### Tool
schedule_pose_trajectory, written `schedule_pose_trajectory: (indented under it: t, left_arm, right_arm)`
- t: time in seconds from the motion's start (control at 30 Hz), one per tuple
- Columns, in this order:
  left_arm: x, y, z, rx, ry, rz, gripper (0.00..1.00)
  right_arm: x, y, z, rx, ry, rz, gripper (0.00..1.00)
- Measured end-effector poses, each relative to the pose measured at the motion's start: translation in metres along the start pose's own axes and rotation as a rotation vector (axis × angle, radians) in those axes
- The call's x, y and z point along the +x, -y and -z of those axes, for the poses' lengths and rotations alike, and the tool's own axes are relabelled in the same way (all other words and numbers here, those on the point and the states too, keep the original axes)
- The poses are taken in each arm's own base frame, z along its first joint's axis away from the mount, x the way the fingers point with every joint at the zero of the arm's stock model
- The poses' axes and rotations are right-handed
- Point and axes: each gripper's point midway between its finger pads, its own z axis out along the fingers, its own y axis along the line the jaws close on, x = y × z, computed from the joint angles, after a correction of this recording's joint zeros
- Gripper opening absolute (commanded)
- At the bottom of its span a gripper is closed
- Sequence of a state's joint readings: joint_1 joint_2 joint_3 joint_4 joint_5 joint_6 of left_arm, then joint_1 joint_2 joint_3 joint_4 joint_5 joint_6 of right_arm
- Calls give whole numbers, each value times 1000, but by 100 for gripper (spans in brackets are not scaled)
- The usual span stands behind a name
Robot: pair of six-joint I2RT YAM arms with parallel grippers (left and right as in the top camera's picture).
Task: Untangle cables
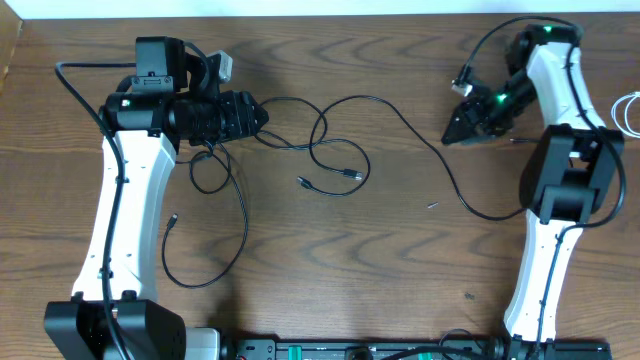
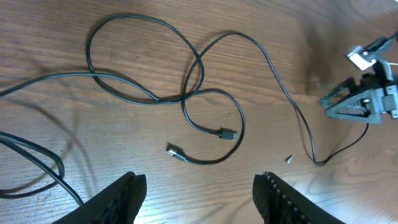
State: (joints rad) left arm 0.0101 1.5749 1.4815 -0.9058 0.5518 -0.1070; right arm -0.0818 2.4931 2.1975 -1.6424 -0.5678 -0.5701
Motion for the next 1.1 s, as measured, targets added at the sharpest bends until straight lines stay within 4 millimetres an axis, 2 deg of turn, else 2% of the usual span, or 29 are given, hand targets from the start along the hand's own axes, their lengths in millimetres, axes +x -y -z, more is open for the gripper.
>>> schedule_pose_trajectory:
  t: [0.13,0.3,0.47,0.63,0.93,1.1]
  left_arm:
    - [0,0,0,0,1,0,61]
    - [0,0,0,0,1,0,61]
    - [0,0,0,0,1,0,61]
    - [0,0,0,0,1,0,61]
    - [0,0,0,0,1,0,61]
    - [0,0,0,0,1,0,61]
  right_arm:
    - [-4,0,-24,-26,-38,14,66]
    - [-7,-1,-41,-49,-63,19,67]
    - [-11,-8,-48,-70,-61,33,67]
    - [-14,-18,-59,-107,-56,48,67]
    - [-9,-45,-85,-243,-52,31,64]
    - [-9,-60,-99,-305,-51,31,58]
